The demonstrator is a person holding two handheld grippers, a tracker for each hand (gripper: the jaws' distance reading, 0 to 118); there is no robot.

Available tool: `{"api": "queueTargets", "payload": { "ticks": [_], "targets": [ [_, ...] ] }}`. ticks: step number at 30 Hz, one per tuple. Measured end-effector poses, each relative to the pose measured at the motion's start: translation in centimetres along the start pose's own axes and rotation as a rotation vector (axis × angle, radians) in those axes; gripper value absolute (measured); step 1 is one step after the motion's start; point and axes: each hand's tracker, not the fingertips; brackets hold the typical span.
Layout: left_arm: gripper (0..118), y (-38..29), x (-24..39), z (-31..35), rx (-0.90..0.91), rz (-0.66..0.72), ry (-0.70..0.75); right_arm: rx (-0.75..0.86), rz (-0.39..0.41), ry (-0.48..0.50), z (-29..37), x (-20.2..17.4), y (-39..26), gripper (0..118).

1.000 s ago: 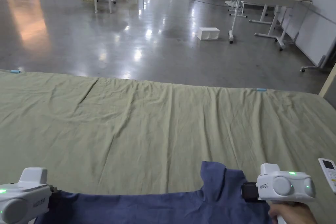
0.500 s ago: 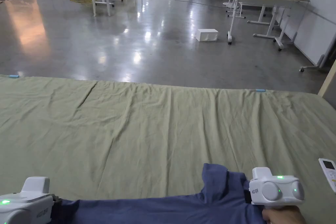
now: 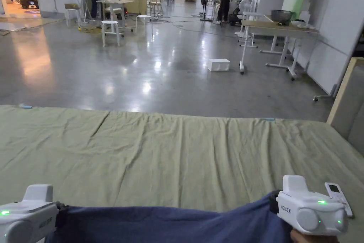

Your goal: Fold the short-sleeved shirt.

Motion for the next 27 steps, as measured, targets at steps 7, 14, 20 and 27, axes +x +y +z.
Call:
{"api": "queueTargets", "payload": {
  "ticks": [7,14,20,27],
  "targets": [
    [5,3.4,-0.3,7.8,0.158,0.001,-0.001,0.180,0.007,-0.047,8.9,0.8,3.6,3],
    [5,8.9,-0.4,14.8,0.293,0.001,-0.017,0.322,-0.039,-0.074,16.4,2.6,8.9,3],
    [5,14.3,0.2,19.5,0.381,-0.017,-0.013,0.439,-0.005,-0.106,21.2,3.2,14.1,3],
    [5,20.5,0.7,22.5,0.442,-0.030,-0.021,0.529,0.033,-0.164,23.9,3.8,20.2,3]
  ]
}}
